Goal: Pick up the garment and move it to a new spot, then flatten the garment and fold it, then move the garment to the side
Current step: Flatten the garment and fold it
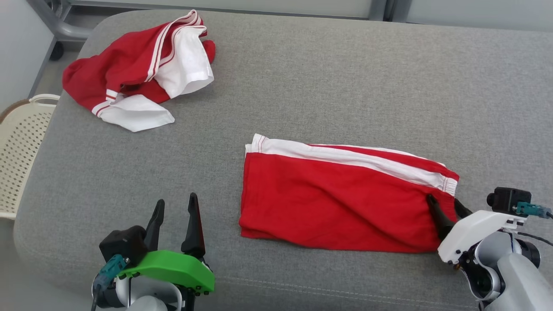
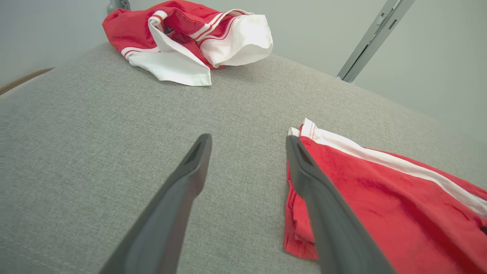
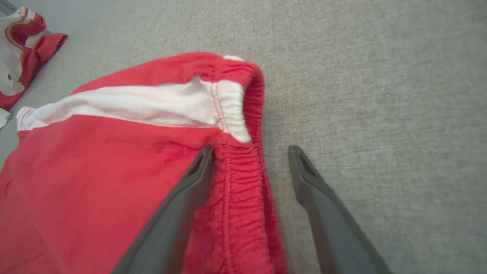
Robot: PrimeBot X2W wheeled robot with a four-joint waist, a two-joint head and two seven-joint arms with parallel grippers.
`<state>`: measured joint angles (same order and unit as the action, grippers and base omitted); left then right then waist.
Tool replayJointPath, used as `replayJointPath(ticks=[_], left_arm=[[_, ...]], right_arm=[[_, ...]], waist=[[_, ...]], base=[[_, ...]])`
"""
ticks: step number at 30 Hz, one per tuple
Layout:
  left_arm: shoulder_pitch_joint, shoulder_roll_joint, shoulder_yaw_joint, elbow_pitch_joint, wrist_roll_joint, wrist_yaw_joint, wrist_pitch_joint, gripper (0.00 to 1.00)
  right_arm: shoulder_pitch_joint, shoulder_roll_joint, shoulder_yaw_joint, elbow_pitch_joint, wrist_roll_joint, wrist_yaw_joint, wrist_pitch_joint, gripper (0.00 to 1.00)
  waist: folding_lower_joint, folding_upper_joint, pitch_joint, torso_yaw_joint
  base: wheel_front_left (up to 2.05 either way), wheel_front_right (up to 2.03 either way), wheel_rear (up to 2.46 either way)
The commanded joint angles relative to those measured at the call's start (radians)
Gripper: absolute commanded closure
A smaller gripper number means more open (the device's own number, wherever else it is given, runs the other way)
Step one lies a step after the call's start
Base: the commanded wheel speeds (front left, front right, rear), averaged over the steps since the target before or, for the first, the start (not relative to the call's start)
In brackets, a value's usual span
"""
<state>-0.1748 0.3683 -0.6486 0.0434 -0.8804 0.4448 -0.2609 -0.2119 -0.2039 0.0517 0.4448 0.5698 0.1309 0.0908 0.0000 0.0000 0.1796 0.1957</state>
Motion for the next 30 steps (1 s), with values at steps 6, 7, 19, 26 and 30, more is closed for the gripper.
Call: replayJointPath(ticks=[6,7,19,26,30], left_arm=[[-0.003,-0.008,0.001,0.010,0.000,-0.006,-0.001,0.00],[-0.003,-0.009,0.002,0.010,-0.001,-0.007,-0.001,0.00],[0.003,-0.007,0.009,0.007,0.006,-0.011,-0.002,0.00],[-0.006,-0.002,-0.008,-0.006,0.017,-0.016,0.008,0.00],[-0.011,0.000,-0.019,-0.018,0.025,-0.017,0.013,0.00]], right_arm=[[-0.054,-0.052,0.076,0.085,0.085,0.000,0.081,0.35],[-0.059,-0.056,0.086,0.090,0.095,0.000,0.083,0.58],[-0.102,-0.098,0.150,0.093,0.256,-0.001,0.097,1.00],[-0.138,-0.202,0.159,0.036,0.385,-0.001,0.216,1.00],[-0.158,-0.263,0.127,0.036,0.422,-0.001,0.292,1.00]], waist=[[0.0000,0.0000,0.012,0.034],[0.0000,0.0000,0.013,0.035],[0.0000,0.0000,0.004,-0.007],[0.0000,0.0000,-0.018,-0.083],[0.0000,0.0000,-0.029,-0.120]], base=[[0.00,0.00,0.00],[0.00,0.00,0.00],[0.00,0.00,0.00],[0.00,0.00,0.00],[0.00,0.00,0.00]])
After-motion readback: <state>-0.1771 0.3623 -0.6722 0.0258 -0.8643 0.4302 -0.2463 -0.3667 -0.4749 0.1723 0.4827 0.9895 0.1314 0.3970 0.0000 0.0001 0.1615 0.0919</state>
